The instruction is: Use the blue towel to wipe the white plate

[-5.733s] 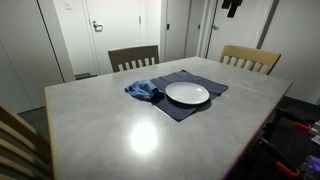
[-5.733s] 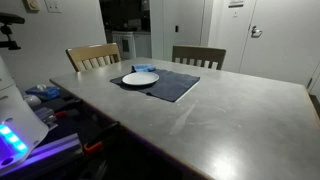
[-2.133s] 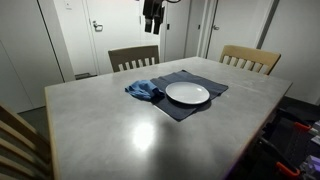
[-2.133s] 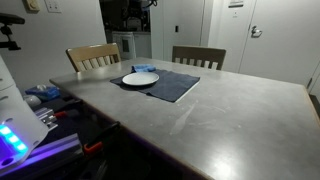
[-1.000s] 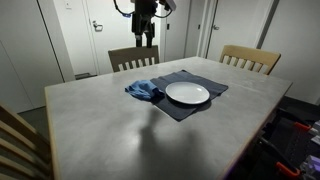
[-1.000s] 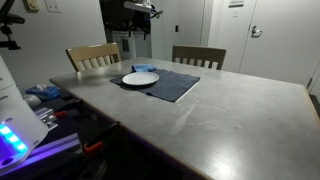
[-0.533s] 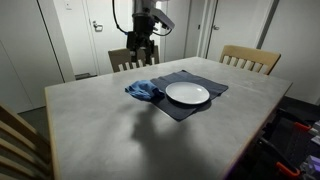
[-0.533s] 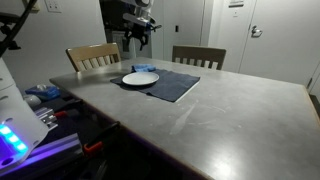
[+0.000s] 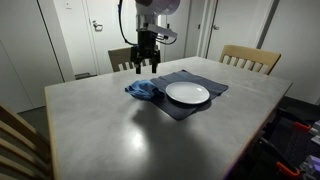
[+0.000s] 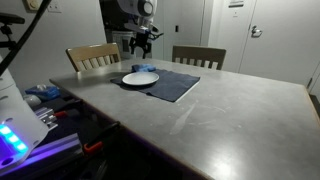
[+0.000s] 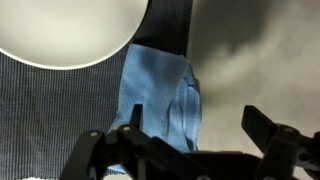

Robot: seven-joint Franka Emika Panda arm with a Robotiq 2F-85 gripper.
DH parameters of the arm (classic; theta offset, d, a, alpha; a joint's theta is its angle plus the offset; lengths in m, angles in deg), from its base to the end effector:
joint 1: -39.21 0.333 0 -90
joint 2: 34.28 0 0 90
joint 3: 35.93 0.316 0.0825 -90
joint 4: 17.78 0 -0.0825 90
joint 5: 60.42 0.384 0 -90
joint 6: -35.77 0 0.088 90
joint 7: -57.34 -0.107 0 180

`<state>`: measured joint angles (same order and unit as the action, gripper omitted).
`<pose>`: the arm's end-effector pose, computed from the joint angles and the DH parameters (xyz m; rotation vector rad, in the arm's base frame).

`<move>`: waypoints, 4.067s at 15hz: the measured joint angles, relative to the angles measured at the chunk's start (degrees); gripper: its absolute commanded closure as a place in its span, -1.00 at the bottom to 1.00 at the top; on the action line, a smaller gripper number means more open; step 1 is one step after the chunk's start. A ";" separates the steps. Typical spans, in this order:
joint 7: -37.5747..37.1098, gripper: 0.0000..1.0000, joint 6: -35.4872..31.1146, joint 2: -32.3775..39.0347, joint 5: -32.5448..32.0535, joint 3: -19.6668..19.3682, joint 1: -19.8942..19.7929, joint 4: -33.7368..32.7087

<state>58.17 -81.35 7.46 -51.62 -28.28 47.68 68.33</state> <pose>0.6676 0.1873 0.2266 -2.9175 -0.2743 0.3102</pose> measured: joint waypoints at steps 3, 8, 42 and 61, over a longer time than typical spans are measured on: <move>-4.08 -1.00 0.52 1.24 -0.20 -0.26 0.30 -0.11; -8.48 -1.00 0.60 3.97 -0.18 -0.57 0.54 -1.43; -4.43 0.96 -0.30 6.82 -0.32 -0.62 0.40 -6.25; 19.69 0.96 -1.09 -11.61 2.16 2.61 -5.90 20.45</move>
<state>77.86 -82.44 -4.15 -49.46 -25.66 41.78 88.78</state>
